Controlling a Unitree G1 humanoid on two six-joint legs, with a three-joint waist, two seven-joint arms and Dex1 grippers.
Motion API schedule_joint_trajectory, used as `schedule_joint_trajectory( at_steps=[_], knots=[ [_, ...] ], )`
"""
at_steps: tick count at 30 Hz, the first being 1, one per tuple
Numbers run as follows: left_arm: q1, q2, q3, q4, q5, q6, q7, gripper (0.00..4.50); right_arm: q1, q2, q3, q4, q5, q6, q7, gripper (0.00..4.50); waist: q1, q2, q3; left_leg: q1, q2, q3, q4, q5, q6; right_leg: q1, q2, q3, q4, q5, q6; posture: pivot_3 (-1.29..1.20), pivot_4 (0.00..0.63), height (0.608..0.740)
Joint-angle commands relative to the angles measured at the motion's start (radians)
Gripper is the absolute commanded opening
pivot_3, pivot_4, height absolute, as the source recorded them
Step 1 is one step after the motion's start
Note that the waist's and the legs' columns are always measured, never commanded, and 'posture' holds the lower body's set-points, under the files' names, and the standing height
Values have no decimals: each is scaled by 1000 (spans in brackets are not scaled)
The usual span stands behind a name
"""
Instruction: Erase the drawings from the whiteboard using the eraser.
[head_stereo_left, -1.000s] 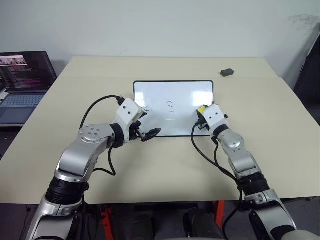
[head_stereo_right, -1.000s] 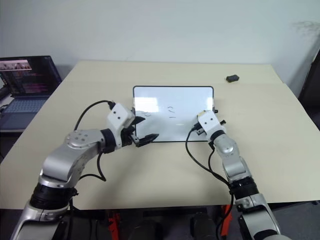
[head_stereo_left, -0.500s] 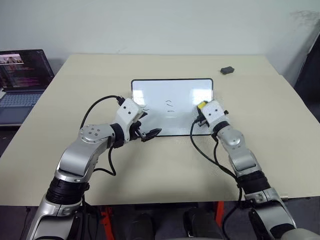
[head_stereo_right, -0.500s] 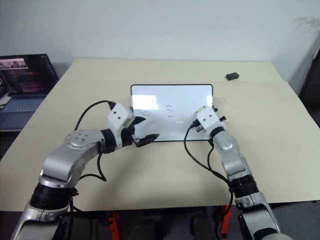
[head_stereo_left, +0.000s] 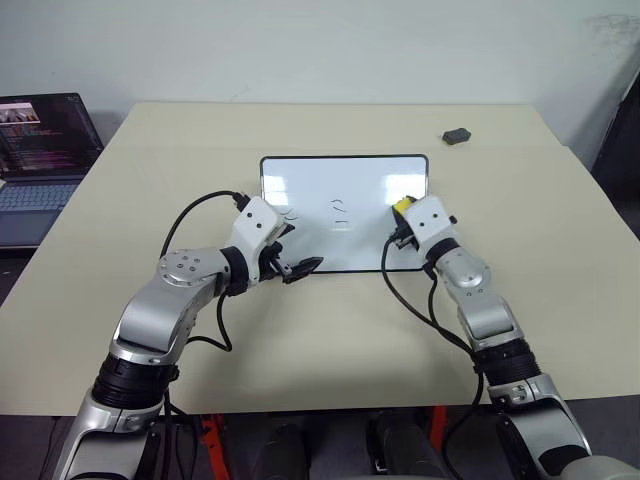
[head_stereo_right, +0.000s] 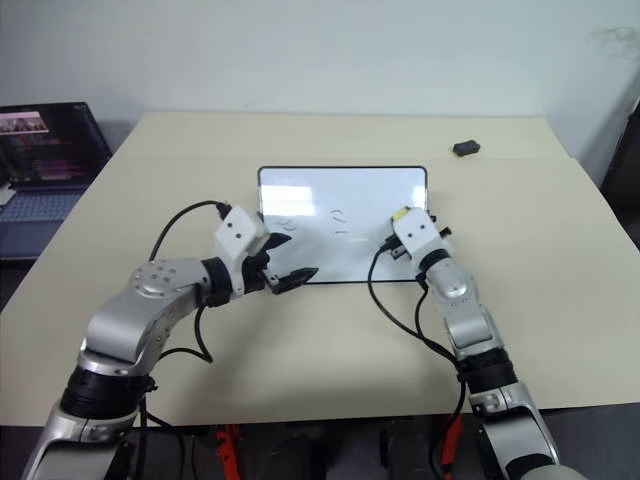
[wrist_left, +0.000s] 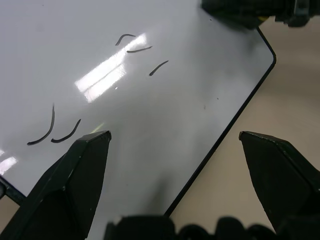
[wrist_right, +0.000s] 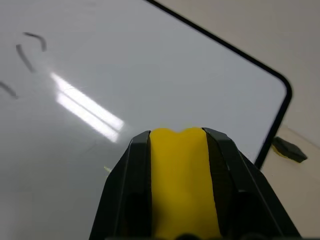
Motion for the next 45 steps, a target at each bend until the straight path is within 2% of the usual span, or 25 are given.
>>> schedule_joint_trajectory(
  at_steps=[1,6,11,15,19,21,23,28,35,41,45],
  knots=[
    [-13,2,18,-33,-3,-18,-4,4500,35,-13,39,13,-14,70,54,1147,0,0,0,1,0,0,0,0,0,1,0,0,0,0,0,0,150,740],
    [-13,0,16,-30,-2,-20,-3,4500,31,-31,58,-11,-24,79,78,1146,1,0,0,12,0,-1,0,1,1,13,0,0,-1,-3,4,0,150,740],
    [-9,-5,20,-29,-1,-24,3,4500,22,-11,-29,-77,41,8,18,1146,3,0,0,11,0,-1,0,1,1,13,0,-1,-3,-3,5,0,150,740],
    [8,-17,46,-38,-13,-14,23,4500,56,10,-135,-208,190,34,53,1144,11,2,2,8,0,-2,-1,0,0,11,0,-1,-4,0,0,0,150,740],
    [50,-73,127,-76,-58,22,89,4500,157,-1,-201,-407,426,174,181,1144,16,2,2,-1,0,-3,-1,0,0,3,0,-2,-5,0,0,0,150,740],
    [77,-104,180,-92,-75,26,130,4500,219,-29,-212,-486,488,229,223,1144,19,2,2,-9,1,-3,0,0,0,-5,-1,-3,-4,0,0,0,150,740],
    [112,-124,216,-115,-85,13,153,4500,268,-60,-225,-527,514,250,243,1144,22,2,2,-10,0,-3,-1,-1,0,-5,-1,-3,-5,0,0,0,150,740],
    [212,-165,241,-194,-77,1,229,4500,320,-125,-233,-512,511,217,271,1144,26,2,2,-8,0,-3,0,-1,0,-4,-1,-2,-4,0,0,0,150,740],
    [277,-187,249,-239,-38,-1,326,4500,281,-199,-167,-425,415,79,321,1144,25,2,2,-6,0,-2,1,0,0,-3,0,-2,-2,0,1,0,150,740],
    [283,-168,265,-240,-34,-7,339,4500,259,-204,-117,-340,376,-41,373,1144,27,2,2,-6,0,-3,1,0,0,-3,0,-3,-1,0,0,0,150,740],
    [272,-151,264,-235,-40,-8,324,4500,226,-165,-122,-331,396,-68,361,1144,26,2,2,-6,-1,-3,1,0,0,-3,-1,-3,-1,0,0,0,150,740]
  ],
)
